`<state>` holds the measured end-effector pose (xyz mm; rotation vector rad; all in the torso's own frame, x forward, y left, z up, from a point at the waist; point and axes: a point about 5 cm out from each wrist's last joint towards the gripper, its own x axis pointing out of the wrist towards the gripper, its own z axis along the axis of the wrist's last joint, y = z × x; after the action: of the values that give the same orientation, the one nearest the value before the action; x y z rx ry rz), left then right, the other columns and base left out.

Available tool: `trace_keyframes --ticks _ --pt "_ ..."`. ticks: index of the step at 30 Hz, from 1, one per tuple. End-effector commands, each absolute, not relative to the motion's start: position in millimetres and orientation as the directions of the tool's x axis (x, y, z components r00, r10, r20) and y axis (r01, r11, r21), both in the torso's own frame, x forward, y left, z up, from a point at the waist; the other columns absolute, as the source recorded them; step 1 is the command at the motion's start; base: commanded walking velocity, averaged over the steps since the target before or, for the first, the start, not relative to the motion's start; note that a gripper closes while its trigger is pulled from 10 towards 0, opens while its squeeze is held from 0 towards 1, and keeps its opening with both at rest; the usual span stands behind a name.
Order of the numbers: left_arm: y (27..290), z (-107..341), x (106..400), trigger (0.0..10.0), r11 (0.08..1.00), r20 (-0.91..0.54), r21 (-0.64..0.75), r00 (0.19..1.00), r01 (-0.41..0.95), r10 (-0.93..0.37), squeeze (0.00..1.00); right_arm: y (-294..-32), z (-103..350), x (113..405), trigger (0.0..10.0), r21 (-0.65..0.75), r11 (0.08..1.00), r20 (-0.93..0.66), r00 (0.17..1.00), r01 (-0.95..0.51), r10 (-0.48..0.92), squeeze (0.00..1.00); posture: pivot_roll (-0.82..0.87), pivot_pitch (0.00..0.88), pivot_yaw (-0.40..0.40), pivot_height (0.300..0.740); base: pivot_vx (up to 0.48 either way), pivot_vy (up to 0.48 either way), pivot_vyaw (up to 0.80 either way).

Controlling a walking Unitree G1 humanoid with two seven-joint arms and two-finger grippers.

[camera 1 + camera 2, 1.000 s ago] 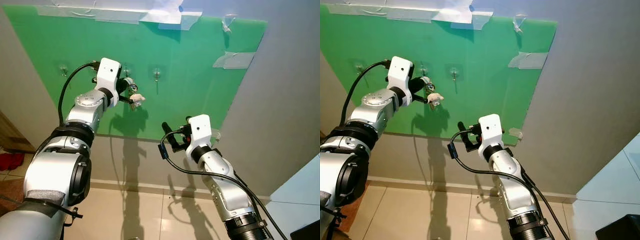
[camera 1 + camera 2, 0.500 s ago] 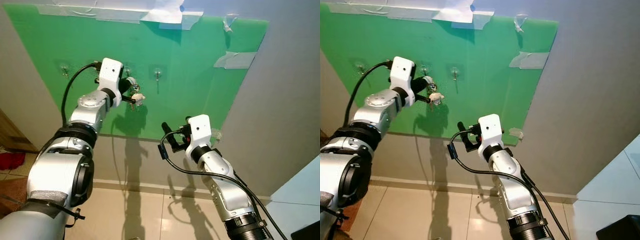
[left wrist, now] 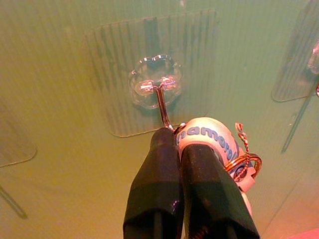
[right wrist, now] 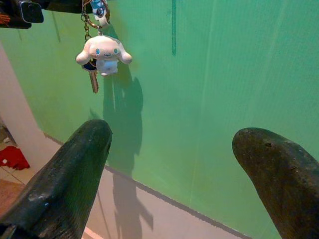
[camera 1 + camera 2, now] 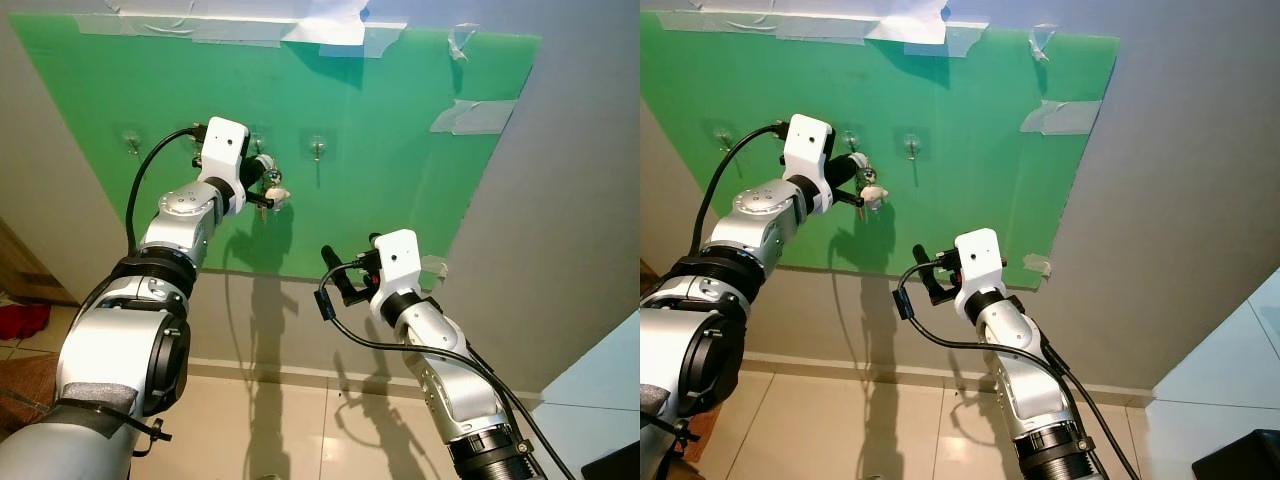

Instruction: Hang keys on a hook

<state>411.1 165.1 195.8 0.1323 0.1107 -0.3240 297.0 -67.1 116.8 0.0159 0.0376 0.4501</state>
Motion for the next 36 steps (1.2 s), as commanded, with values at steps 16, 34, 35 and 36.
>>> trace_keyframes --ticks 16,34,35,36 --pt "168 228 403 0.0 0.943 0.143 0.098 0.933 0.318 -0.330 0.00 -68 117 296 10.0 0.030 0.907 -0.027 0.907 -0.420 0.421 0.00 -0.04 0.000 0.091 0.740 0.000 0.000 0.00" --pt "171 199 333 0.0 0.948 0.129 0.049 0.939 0.315 -0.319 0.00 -71 115 297 10.0 0.030 0.906 -0.031 0.906 -0.422 0.423 0.00 0.01 0.000 0.050 0.740 0.000 0.000 0.00" --pt "172 195 330 0.0 0.948 0.113 0.045 0.941 0.315 -0.318 0.00 -71 115 298 10.0 0.028 0.905 -0.033 0.904 -0.425 0.425 0.00 0.01 0.000 0.047 0.740 0.000 0.000 0.00" --pt "172 195 330 0.0 0.948 0.113 0.045 0.941 0.315 -0.318 0.00 -71 115 298 10.0 0.028 0.905 -0.033 0.904 -0.425 0.425 0.00 0.01 0.000 0.047 0.740 0.000 0.000 0.00"
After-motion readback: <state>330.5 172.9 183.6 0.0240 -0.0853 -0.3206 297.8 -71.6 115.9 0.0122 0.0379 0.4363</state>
